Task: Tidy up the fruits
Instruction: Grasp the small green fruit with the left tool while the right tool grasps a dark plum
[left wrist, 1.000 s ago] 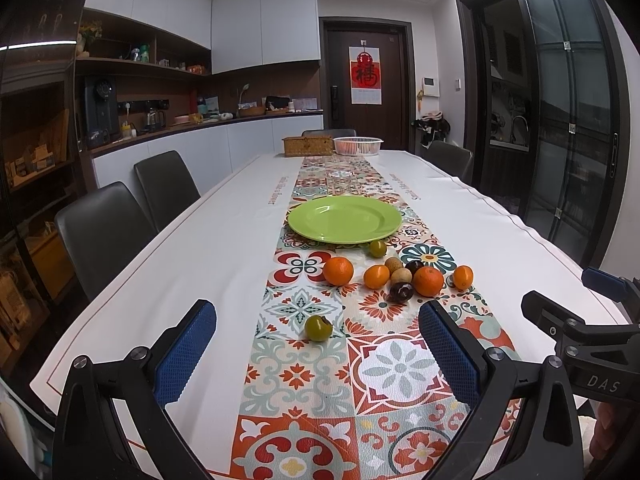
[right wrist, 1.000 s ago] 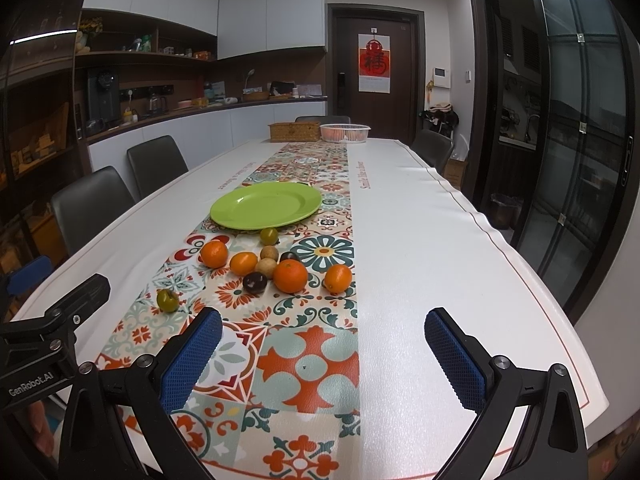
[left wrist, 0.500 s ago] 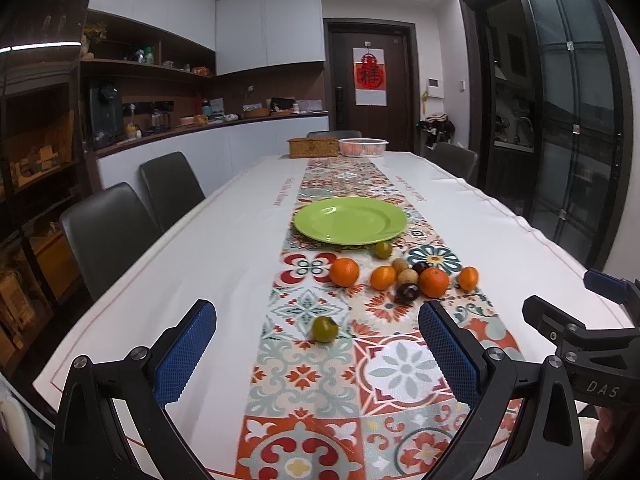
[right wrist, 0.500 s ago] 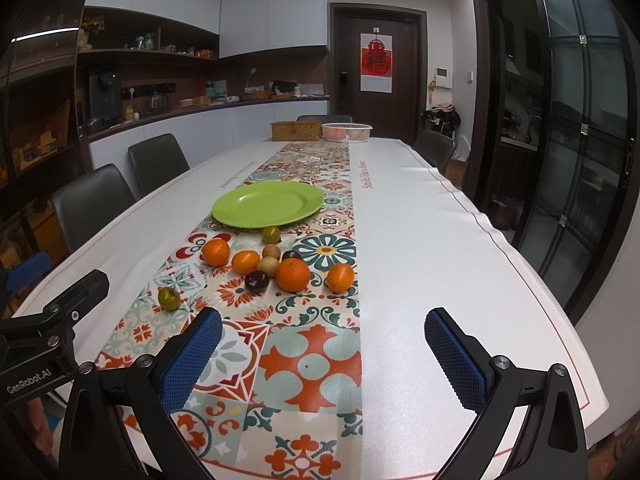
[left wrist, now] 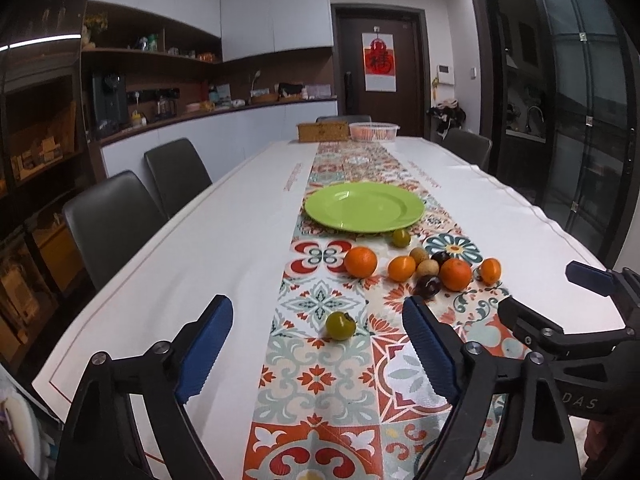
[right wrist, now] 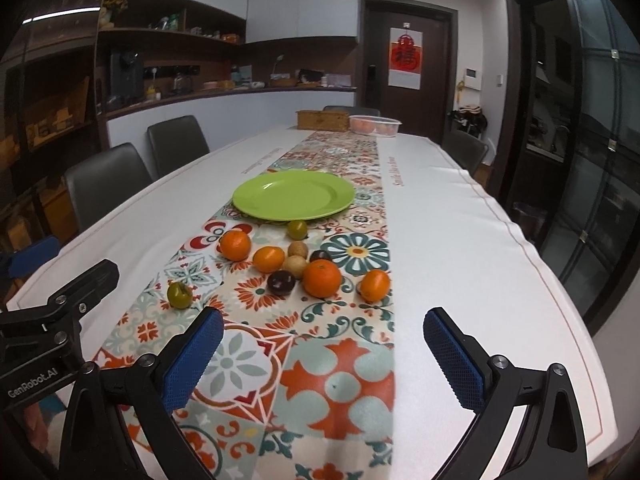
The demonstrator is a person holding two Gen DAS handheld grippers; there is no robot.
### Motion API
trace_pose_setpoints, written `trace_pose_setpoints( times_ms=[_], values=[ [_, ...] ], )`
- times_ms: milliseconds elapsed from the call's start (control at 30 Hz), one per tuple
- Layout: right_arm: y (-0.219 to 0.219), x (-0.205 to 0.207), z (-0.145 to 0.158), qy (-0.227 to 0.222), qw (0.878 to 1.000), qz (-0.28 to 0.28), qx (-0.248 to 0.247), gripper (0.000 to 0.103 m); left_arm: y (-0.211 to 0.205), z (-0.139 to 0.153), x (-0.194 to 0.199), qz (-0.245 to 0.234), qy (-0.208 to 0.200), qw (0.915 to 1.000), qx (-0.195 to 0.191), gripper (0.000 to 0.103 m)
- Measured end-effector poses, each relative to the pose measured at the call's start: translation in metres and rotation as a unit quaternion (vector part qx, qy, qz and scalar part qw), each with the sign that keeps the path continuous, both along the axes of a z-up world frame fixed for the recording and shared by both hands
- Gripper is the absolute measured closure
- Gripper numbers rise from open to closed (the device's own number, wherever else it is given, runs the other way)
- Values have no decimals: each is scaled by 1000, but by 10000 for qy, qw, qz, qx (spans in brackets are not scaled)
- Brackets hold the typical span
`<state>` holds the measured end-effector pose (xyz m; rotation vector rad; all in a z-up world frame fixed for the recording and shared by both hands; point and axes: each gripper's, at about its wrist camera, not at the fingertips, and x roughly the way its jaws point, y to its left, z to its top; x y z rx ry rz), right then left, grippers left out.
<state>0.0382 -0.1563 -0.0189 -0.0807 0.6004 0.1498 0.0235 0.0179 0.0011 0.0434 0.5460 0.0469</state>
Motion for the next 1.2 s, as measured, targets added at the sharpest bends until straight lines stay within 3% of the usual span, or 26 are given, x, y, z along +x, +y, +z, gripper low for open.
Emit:
trace_pose_setpoints(
  times_ms=[533, 933, 1200],
  values=[
    [31, 59, -38, 723, 9960, 527, -26, 35, -3, -48, 50, -230, 916, 9955, -28, 38],
    [42, 87, -53, 1058, 9924, 623, -34, 45, -5, -68, 76, -528, 1452, 9880, -8, 56],
    [49, 100, -56, 1159, 9910, 662, -50, 51, -3, -71, 82, -628, 1586, 9853, -26, 66]
  ],
)
